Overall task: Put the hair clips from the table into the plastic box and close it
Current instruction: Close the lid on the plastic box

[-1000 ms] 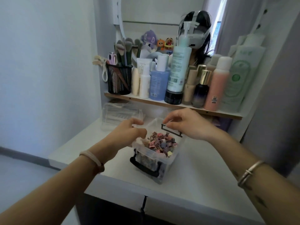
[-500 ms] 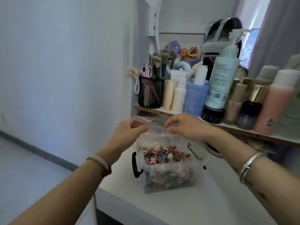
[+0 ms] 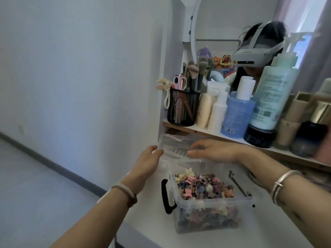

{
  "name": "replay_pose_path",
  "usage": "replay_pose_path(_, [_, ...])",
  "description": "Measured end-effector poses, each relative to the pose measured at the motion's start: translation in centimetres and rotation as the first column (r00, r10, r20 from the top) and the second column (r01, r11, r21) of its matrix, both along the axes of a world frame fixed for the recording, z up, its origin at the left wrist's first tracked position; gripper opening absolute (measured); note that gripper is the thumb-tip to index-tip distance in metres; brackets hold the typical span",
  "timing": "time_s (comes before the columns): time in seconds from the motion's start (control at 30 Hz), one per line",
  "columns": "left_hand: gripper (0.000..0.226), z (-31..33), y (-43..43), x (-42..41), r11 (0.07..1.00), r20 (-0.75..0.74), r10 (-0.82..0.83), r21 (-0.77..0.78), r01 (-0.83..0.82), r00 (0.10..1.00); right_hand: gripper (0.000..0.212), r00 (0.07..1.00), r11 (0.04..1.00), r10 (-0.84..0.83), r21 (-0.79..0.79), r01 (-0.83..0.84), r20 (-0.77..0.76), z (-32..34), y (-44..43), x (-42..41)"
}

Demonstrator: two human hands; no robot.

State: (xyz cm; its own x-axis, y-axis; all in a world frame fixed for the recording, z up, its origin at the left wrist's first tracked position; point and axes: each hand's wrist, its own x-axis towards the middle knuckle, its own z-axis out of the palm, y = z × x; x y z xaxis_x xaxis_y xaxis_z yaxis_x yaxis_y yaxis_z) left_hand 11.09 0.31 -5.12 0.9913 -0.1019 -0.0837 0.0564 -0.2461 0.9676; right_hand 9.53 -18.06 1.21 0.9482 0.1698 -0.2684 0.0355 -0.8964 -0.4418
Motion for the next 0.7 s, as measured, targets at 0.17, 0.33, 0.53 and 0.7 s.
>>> replay_pose_path(0.17, [0.055,0.6,0.3,-1.0,0.969,0.014,0.103,-0.225,-0.097,0.995,0.053,0.995,0.981,-0.035,0.193,0.016,0.098,0.7,0.2,-0.9])
replay_pose_path(0.33, [0.049,2.8,2.2,-2.3,0.866,-0.033,0.229,-0.45,-0.219,0.973,0.049,0.978,0.952,-0.033,0.303,-0.031,0.205,2.0,1.7,-2.0])
replay_pose_path(0.53, [0.053,5.7,3.1,-5.5,0.801,-0.032,0.215,-0.565,-0.195,0.976,0.024,0.906,0.904,-0.173,0.427,-0.009,0.386,3.3,3.0,-4.2])
replay_pose_path(0.7, [0.043,5.9,1.6,-9.0,0.918,0.004,0.018,-0.397,-0.015,1.0,0.031,0.719,0.776,-0.551,0.576,0.256,0.423,1.8,0.5,-6.3])
